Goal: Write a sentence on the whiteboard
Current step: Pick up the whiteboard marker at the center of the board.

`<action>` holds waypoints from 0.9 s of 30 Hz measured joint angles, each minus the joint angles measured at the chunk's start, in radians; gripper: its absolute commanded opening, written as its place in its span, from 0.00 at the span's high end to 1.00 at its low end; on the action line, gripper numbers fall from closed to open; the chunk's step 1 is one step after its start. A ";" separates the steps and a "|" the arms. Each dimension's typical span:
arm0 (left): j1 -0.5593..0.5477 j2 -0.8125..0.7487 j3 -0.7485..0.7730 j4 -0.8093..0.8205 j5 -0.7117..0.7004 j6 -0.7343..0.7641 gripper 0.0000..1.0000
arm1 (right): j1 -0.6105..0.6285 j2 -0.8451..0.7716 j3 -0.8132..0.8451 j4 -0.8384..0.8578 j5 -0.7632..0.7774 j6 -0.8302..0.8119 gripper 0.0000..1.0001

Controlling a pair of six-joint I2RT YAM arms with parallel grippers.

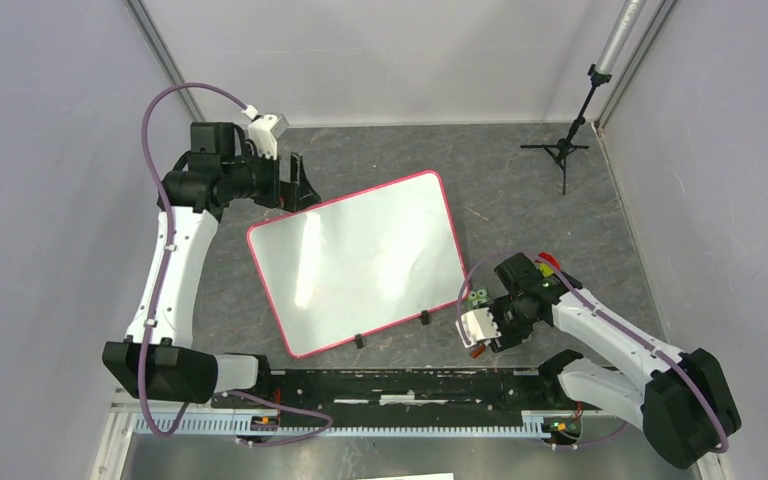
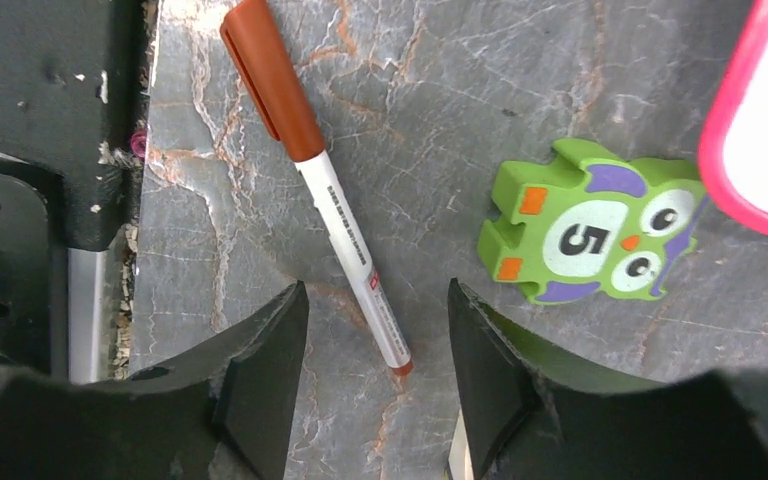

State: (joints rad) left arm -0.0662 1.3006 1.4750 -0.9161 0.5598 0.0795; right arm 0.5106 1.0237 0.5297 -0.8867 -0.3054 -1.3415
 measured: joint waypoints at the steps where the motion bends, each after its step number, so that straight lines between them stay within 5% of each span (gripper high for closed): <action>1: -0.002 0.002 0.000 -0.002 0.000 0.000 0.00 | 0.000 0.004 -0.008 0.008 0.004 -0.006 0.45; 18: -0.055 0.053 0.077 -0.035 -0.005 0.000 0.00 | 0.006 0.183 0.042 -0.001 0.008 -0.017 0.98; 27: -0.064 0.069 0.125 -0.074 0.006 0.000 0.00 | 0.007 0.220 0.136 -0.060 -0.089 0.064 1.00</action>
State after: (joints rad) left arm -0.1299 1.3693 1.5997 -0.9897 0.5659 0.0795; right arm 0.5175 1.2442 0.6659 -0.9470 -0.3946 -1.2778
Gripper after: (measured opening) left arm 0.994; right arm 0.029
